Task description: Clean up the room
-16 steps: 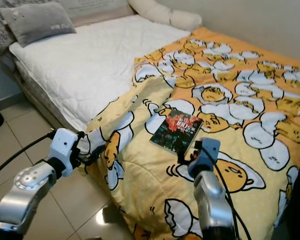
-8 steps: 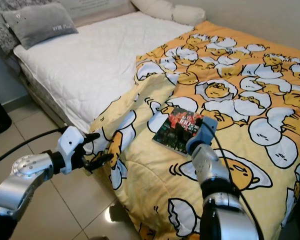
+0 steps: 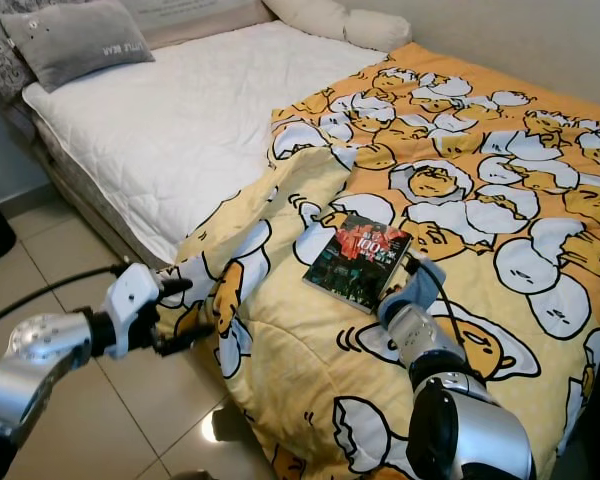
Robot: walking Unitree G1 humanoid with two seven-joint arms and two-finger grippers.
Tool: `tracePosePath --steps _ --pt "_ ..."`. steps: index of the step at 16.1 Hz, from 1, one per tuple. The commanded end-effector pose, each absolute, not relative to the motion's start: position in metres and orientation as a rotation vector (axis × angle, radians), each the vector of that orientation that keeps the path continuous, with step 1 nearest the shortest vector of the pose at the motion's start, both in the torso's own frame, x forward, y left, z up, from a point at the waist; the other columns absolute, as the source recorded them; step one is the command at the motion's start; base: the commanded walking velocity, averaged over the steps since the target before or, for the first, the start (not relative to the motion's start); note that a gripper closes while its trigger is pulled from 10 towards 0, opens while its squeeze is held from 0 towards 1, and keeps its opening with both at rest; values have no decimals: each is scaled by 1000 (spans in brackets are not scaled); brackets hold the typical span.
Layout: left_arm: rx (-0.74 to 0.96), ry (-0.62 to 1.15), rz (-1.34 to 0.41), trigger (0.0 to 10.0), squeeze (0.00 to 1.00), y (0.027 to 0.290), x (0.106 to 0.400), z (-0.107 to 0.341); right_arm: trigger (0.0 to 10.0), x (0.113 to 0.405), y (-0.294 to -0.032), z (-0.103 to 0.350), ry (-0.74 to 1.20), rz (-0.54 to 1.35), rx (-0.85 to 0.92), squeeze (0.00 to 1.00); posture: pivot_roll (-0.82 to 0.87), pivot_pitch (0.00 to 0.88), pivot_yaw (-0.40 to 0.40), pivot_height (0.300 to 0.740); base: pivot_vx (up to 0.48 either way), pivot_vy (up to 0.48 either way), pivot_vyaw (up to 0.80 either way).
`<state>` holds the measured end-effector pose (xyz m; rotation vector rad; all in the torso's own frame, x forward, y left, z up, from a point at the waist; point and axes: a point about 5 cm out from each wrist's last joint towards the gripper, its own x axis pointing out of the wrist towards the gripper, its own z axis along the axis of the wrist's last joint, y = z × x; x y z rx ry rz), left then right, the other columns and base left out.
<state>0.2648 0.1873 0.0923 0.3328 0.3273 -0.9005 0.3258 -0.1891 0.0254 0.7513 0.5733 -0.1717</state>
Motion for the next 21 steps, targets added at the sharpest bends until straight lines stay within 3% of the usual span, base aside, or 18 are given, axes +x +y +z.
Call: tracePosePath --steps 1,12,19,21 --pt "358 311 -914 10000 290 186 265 97 10000 333 -185 34 540 -147 814 0 216 0 -32 740 0 0 0" --pt "358 302 -916 10000 294 183 263 99 10000 321 -175 16 617 -210 793 0 238 0 -29 740 0 0 0" --pt "373 324 -986 10000 294 175 255 101 10000 296 -162 -12 742 -319 801 0 291 0 -9 740 0 0 0" --pt "382 337 -1022 10000 294 172 247 103 10000 293 -162 -15 699 -359 892 0 324 0 -9 740 0 0 0"
